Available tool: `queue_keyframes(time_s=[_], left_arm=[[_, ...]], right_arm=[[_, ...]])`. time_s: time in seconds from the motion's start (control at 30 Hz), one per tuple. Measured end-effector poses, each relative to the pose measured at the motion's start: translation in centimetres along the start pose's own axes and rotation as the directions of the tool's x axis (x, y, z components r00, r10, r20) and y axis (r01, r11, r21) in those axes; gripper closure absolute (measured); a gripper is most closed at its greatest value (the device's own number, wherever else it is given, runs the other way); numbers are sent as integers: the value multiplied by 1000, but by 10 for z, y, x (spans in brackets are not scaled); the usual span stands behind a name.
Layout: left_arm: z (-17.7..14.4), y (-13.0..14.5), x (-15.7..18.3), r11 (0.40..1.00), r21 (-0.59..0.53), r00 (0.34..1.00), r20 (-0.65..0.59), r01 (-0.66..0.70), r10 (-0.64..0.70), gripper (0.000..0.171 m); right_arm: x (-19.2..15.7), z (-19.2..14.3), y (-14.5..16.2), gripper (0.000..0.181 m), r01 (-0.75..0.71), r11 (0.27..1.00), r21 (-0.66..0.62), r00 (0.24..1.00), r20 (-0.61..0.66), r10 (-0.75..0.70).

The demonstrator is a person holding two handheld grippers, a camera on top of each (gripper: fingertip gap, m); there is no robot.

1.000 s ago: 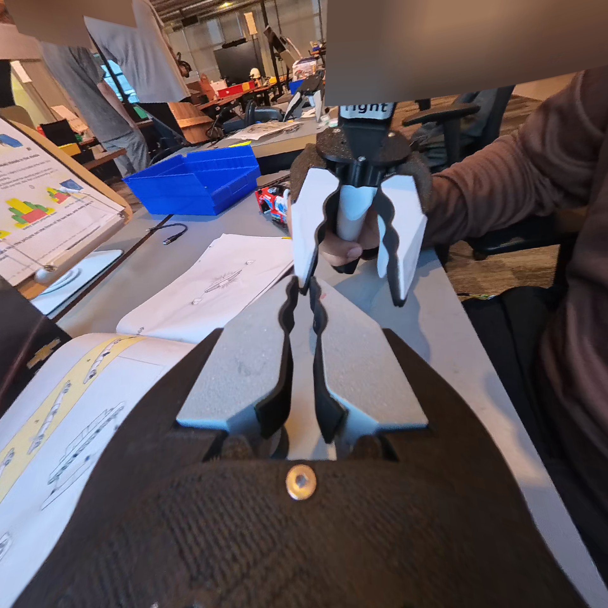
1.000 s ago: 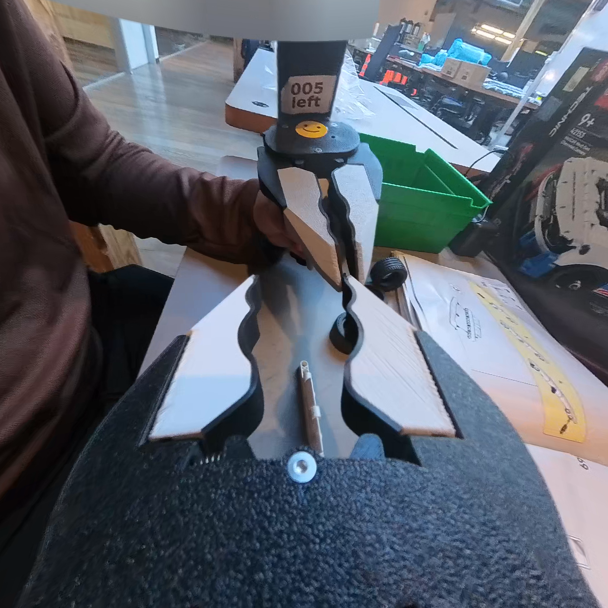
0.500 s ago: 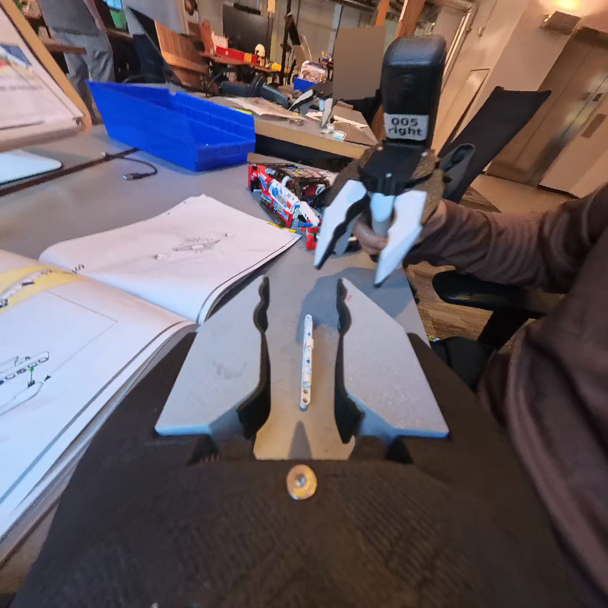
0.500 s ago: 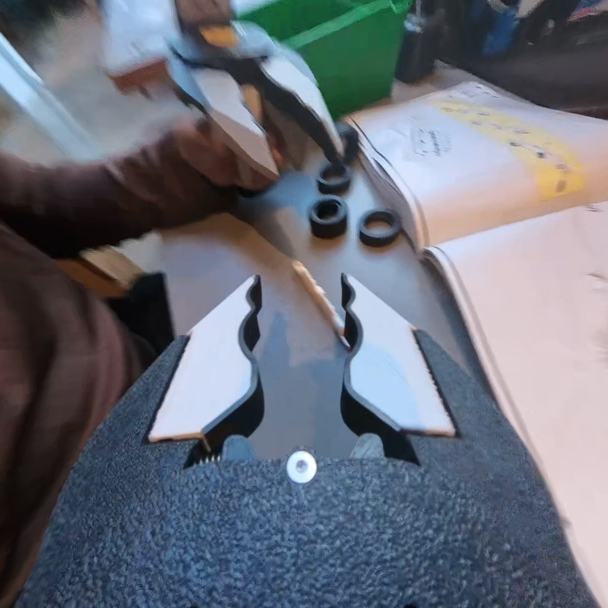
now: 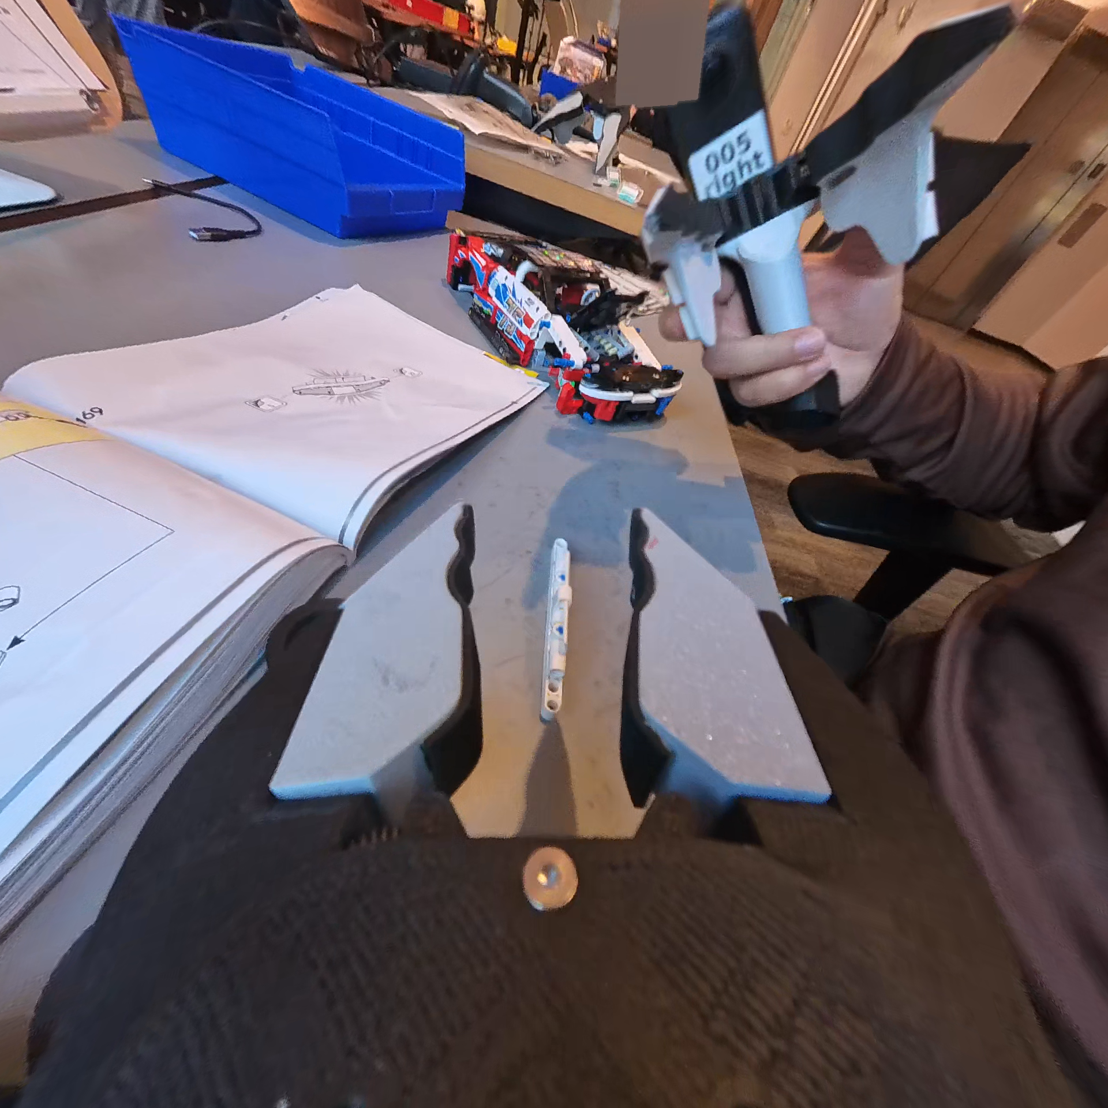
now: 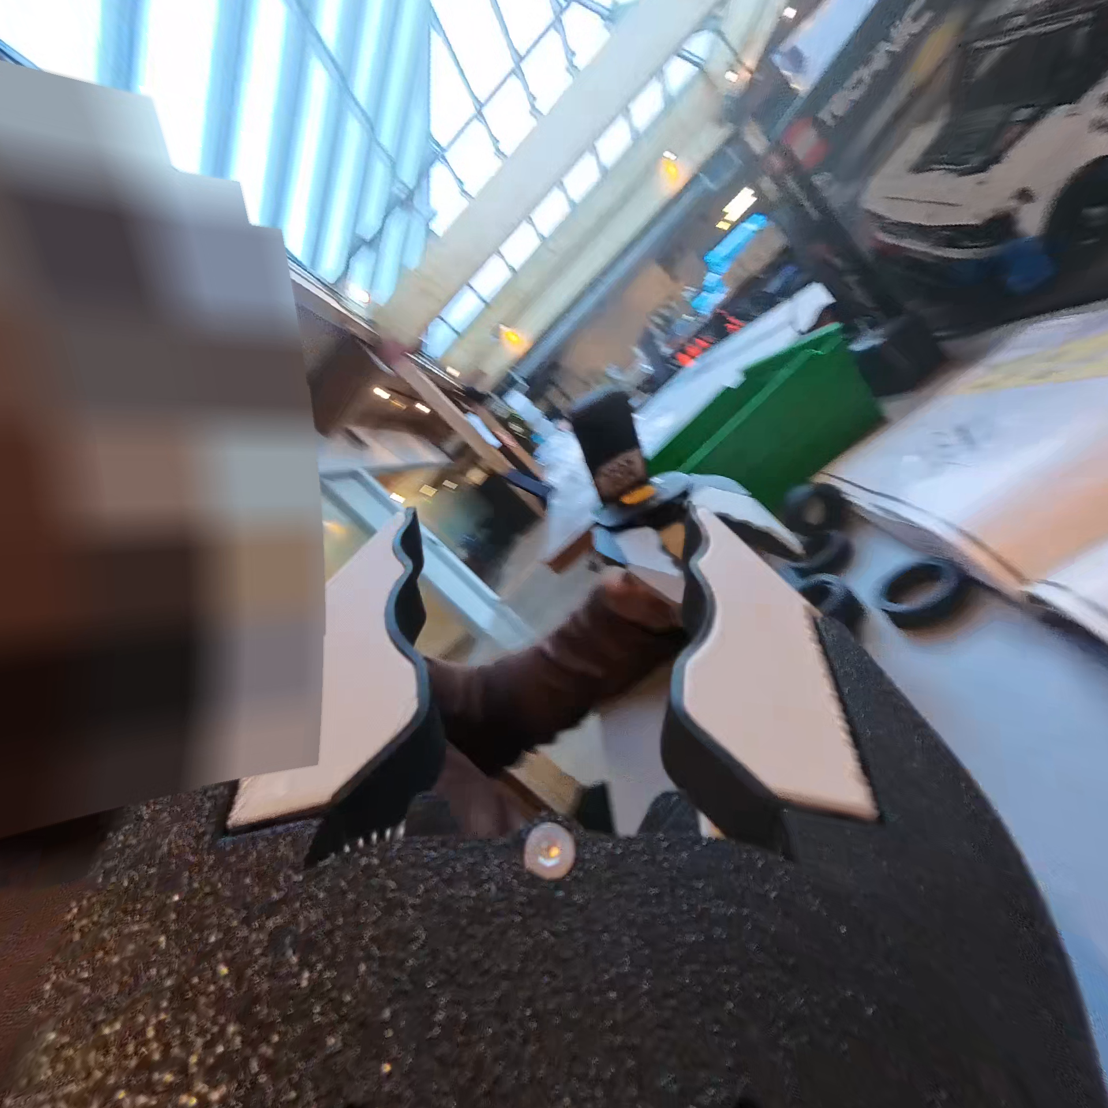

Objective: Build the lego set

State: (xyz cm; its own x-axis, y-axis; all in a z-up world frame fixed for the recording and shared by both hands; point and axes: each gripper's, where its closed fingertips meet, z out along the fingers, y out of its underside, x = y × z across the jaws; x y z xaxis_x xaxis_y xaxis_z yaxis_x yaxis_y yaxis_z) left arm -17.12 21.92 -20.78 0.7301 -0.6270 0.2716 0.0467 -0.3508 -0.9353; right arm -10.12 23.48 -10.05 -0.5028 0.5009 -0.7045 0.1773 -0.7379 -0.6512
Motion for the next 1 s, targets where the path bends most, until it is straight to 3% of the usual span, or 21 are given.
queue_keyframes(time_s=[0.1,0.2,0.33,0.43,0.6,0.7,0.8,0.87,1.0], left_arm=[[2,13,-2,998,-53,1000,17,-20,21,122],[5,30,6,992,-125,1000,-5,-23,22,123],[3,45,15,973,-204,993,9,-110,114,130],[5,51,15,963,-242,992,12,-115,122,131],[13,68,11,925,-362,991,26,-116,134,132],[17,78,5,895,-429,984,69,-120,164,135],[20,88,1,866,-491,984,81,-99,159,136],[20,87,-3,870,-486,983,104,-82,151,147],[20,86,-6,877,-478,987,117,-41,110,154]], right_arm=[[36,-4,25,100,186,966,-179,947,-229,-224],[75,-16,49,106,286,865,-412,802,-391,-451],[108,-29,89,114,275,662,-697,660,-364,-657],[129,-34,102,124,269,525,-807,566,-308,-764],[142,-23,111,133,298,400,-867,545,-190,-817],[145,-14,117,136,309,376,-874,574,-144,-806],[141,-8,127,159,325,348,-879,617,-82,-783],[143,-9,130,138,304,331,-894,624,-76,-778],[124,5,111,136,365,394,-843,650,-72,-757]])
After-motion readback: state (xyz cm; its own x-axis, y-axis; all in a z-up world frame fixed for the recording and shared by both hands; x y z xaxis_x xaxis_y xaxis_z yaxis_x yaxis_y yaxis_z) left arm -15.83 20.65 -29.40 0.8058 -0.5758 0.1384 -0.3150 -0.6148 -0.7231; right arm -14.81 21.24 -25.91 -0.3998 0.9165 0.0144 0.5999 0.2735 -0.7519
